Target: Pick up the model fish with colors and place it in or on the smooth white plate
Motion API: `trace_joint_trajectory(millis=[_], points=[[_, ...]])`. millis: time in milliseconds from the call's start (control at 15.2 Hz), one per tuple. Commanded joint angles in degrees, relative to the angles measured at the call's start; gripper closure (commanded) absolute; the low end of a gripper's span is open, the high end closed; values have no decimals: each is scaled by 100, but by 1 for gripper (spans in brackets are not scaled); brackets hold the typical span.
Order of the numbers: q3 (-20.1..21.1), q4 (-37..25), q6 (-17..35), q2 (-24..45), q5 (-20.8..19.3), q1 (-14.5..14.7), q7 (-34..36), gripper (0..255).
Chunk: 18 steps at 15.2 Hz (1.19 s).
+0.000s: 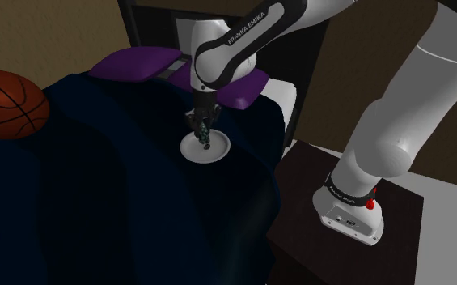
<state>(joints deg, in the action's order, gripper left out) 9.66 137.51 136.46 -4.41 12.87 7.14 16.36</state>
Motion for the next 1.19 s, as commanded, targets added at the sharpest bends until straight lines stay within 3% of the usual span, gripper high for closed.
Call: trace_joint_trajectory(millis=[0,528,594,924,1122], points=[[22,85,167,199,9,19,-21,255],[17,85,167,199,9,24,-21,255],[11,97,164,185,12,20,-34,0],[17,85,167,199,9,24,-21,0],[-40,-102,-440,-215,-30,-25,-8,0]])
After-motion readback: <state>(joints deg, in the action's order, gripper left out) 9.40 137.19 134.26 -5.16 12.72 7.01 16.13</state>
